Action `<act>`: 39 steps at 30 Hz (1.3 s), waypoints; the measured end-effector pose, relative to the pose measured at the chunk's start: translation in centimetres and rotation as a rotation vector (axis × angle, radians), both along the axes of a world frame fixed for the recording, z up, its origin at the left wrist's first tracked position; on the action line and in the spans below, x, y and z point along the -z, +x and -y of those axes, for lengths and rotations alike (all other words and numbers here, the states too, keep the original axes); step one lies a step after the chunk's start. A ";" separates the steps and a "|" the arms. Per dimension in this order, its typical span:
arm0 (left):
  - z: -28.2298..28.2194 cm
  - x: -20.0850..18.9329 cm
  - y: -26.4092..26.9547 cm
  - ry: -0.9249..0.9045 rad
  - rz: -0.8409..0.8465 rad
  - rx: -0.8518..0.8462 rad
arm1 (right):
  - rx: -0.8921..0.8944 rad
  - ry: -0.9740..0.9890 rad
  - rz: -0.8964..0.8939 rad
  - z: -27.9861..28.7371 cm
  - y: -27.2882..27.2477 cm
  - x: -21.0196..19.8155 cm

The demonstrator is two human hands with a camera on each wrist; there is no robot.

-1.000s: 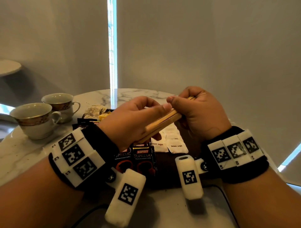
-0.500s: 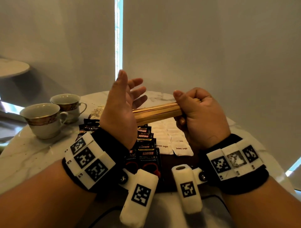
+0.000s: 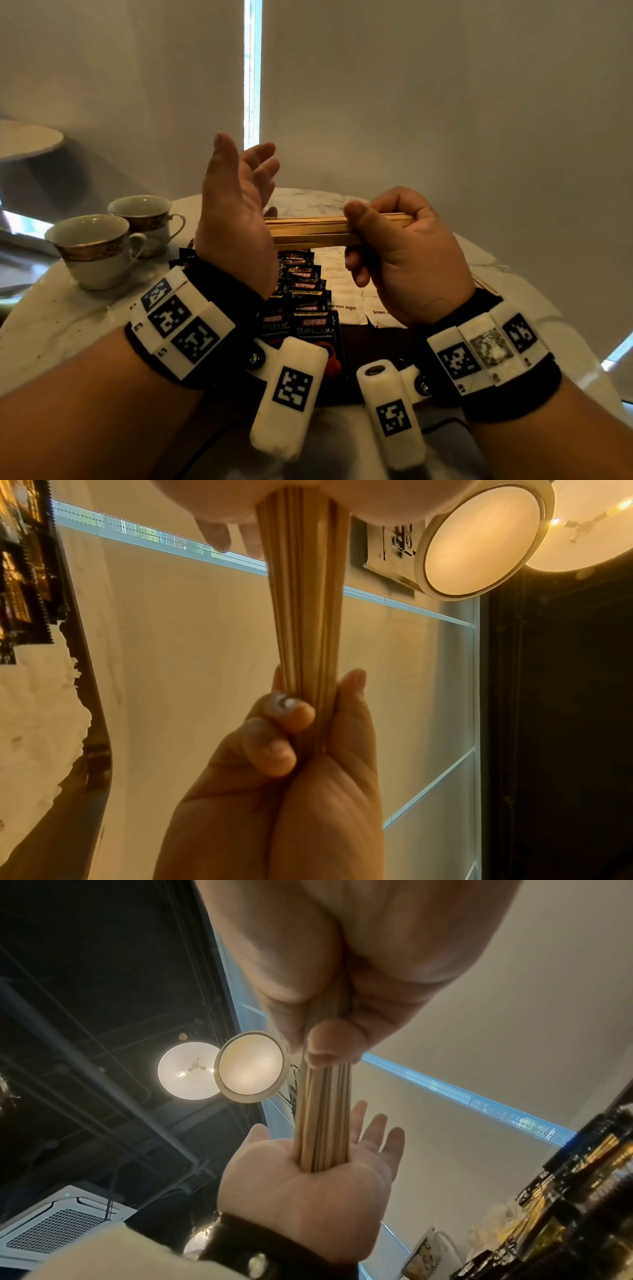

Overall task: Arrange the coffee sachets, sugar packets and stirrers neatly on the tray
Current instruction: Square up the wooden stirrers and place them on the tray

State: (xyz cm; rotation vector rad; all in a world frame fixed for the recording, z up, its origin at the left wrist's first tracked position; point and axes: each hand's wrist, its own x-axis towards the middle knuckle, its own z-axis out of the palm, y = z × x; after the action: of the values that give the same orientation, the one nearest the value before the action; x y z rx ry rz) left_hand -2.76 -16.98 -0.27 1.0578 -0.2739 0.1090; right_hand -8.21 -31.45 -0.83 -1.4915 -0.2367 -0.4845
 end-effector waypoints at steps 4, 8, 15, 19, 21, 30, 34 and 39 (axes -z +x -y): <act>0.3 0.2 -0.2 -0.002 0.027 0.038 | 0.023 0.007 0.005 0.2 0.0 0.0; 0.6 0.2 -0.4 0.045 0.047 0.098 | 0.091 -0.007 0.016 0.6 0.1 -0.2; -0.5 -0.2 -0.4 0.564 0.190 0.313 | 0.144 -0.109 -0.018 2.3 -0.4 -1.2; -0.6 0.0 -0.4 0.782 0.283 0.370 | 0.148 -0.223 -0.048 1.8 -0.4 -0.9; -0.4 0.3 -0.7 0.925 0.277 0.453 | 0.123 -0.267 -0.067 1.5 -0.6 -1.0; -0.6 -0.4 -1.4 1.220 0.375 0.434 | 0.071 -0.374 -0.025 1.1 -1.0 -1.1; -0.6 -0.3 -1.3 1.254 0.373 0.370 | 0.112 -0.495 -0.001 1.5 -1.0 -1.1; -0.5 -0.5 -1.6 1.301 0.367 0.367 | 0.189 -0.121 0.047 3.9 -0.3 -2.8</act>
State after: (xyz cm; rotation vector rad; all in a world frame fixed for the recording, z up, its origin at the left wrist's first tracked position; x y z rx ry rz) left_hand -4.31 -16.46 0.21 2.2514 -0.9362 -0.2542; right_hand -8.56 -35.37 1.93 -1.6298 -0.1651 -0.6669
